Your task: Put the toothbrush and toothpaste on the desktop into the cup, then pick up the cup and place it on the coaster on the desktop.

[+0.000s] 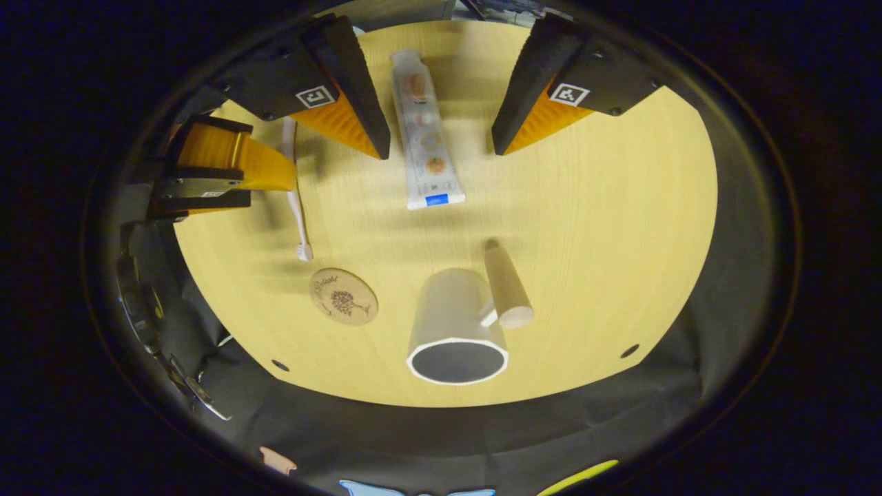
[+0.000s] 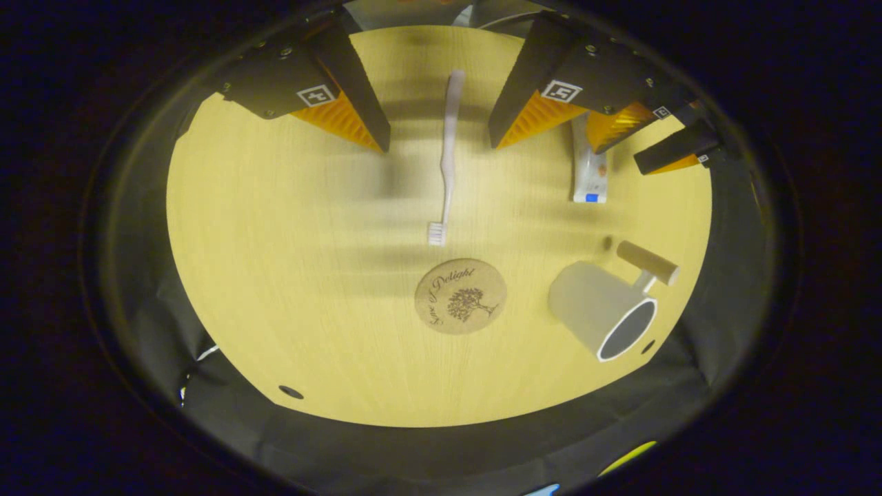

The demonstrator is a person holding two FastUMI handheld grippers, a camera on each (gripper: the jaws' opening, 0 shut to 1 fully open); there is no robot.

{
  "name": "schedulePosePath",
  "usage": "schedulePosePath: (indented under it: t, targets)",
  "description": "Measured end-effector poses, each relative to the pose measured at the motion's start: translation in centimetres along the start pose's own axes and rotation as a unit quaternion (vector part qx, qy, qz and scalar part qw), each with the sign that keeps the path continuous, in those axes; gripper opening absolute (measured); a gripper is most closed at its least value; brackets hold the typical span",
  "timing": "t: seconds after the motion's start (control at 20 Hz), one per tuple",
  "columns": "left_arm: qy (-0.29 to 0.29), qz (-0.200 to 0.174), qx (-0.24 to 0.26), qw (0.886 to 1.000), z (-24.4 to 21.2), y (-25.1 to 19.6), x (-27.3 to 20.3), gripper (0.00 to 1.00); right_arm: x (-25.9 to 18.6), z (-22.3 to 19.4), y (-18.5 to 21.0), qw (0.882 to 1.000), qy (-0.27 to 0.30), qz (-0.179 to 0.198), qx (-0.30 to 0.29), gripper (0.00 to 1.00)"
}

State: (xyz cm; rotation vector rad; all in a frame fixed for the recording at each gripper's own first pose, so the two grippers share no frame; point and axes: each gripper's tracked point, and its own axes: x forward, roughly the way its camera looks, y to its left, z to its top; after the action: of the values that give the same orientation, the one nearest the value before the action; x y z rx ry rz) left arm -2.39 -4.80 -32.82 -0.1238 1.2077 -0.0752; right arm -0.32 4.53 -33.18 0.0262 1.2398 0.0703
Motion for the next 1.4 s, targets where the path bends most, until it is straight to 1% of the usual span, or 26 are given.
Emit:
schedulePosePath:
  t: [0.05,0.1,0.2,0.25,0.35,0.4,0.45,0.5,0.55,0.6,0.75,0.8,0.85,0.9,0.95,1.0,1.05,1.1,1.15,1.2,1.25,1.3,1.35,1.4]
  targets:
    - [0.008,0.002,-0.003,1.0,-0.3,0.1,0.1,0.97,0.2,-0.1,-0.1,1.0,0.004,-0.003,0.0,0.92]
    - [0.014,0.005,-0.005,1.0,-0.5,0.2,0.1,0.95,0.4,-0.2,-0.2,1.0,0.007,-0.004,0.0,0.92]
    - [0.024,0.007,-0.006,1.0,-0.9,0.3,0.4,0.95,0.7,-0.4,-0.5,1.0,0.014,-0.008,-0.001,0.93]
    - [0.029,0.008,-0.009,1.0,-1.1,0.3,0.4,0.97,0.9,-0.6,-0.5,1.0,0.017,-0.009,-0.002,0.92]
    - [0.043,0.01,-0.022,0.999,-1.7,0.1,0.6,0.95,1.3,-1.0,-0.5,1.0,0.027,-0.01,-0.008,0.93]
    - [0.049,0.01,-0.028,0.998,-2.0,0.0,0.6,0.96,1.5,-1.1,-0.6,0.999,0.03,-0.013,-0.011,0.94]
    - [0.051,0.01,-0.034,0.998,-2.1,0.0,0.7,0.99,1.8,-1.4,-0.6,0.999,0.033,-0.014,-0.015,0.92]
    - [0.054,0.01,-0.041,0.998,-2.3,-0.1,0.8,0.97,2.0,-1.8,-1.0,0.999,0.041,-0.023,-0.022,0.92]
    - [0.06,0.016,-0.045,0.997,-2.6,0.1,0.8,0.96,1.9,-2.0,-1.1,0.998,0.041,-0.025,-0.028,0.93]
    - [0.059,0.025,-0.041,0.997,-2.7,0.5,1.0,0.99,2.5,-1.9,-1.1,0.998,0.039,-0.026,-0.031,0.92]
    - [0.067,0.031,-0.04,0.996,-2.8,0.5,1.3,0.95,2.1,-2.3,-0.9,0.998,0.051,-0.029,-0.027,0.93]
    - [0.072,0.031,-0.039,0.996,-2.8,0.5,1.3,0.97,2.0,-2.6,-0.9,0.997,0.06,-0.03,-0.025,0.92]
    - [0.075,0.031,-0.04,0.996,-2.8,0.5,1.3,0.99,2.0,-2.6,-0.9,0.997,0.064,-0.03,-0.021,0.94]
    - [0.078,0.032,-0.04,0.996,-2.8,0.4,1.3,0.98,1.9,-2.5,-0.9,0.997,0.068,-0.03,-0.021,0.95]
    - [0.083,0.033,-0.039,0.995,-2.9,0.5,1.3,0.94,2.0,-2.6,-0.8,0.997,0.07,-0.031,-0.02,0.95]
    - [0.079,0.031,-0.035,0.996,-2.6,0.3,1.3,0.89,1.7,-2.4,-0.8,0.997,0.072,-0.031,-0.021,0.9]
    - [0.075,0.03,-0.033,0.996,-2.6,0.3,1.5,0.84,1.9,-2.6,-0.8,0.997,0.073,-0.031,-0.023,0.77]
    - [0.08,0.033,-0.032,0.996,-2.7,0.3,1.6,0.63,2.4,-2.6,-0.8,0.997,0.073,-0.03,-0.021,0.72]
    - [0.079,0.028,-0.033,0.996,-2.5,0.1,1.6,0.62,1.7,-2.7,-0.8,0.997,0.073,-0.03,-0.018,0.43]
    - [0.079,0.031,-0.034,0.996,-2.3,0.0,1.6,0.55,1.5,-3.1,-0.7,0.996,0.081,-0.028,-0.018,0.24]
    - [0.076,0.032,-0.029,0.996,-2.4,0.2,1.6,0.48,1.8,-3.0,-0.7,0.996,0.085,-0.026,-0.025,0.18]
    - [0.078,0.032,-0.034,0.996,-2.6,0.2,1.8,0.4,1.7,-2.3,-0.8,0.997,0.073,-0.026,-0.02,0.18]
    - [0.075,0.031,-0.032,0.996,-2.4,0.1,1.5,0.33,1.4,-2.8,-0.8,0.996,0.088,-0.025,-0.015,0.04]
    - [0.067,0.031,-0.028,0.997,-1.9,0.2,1.4,0.32,2.0,-2.8,-0.8,0.997,0.078,-0.024,-0.013,0.03]
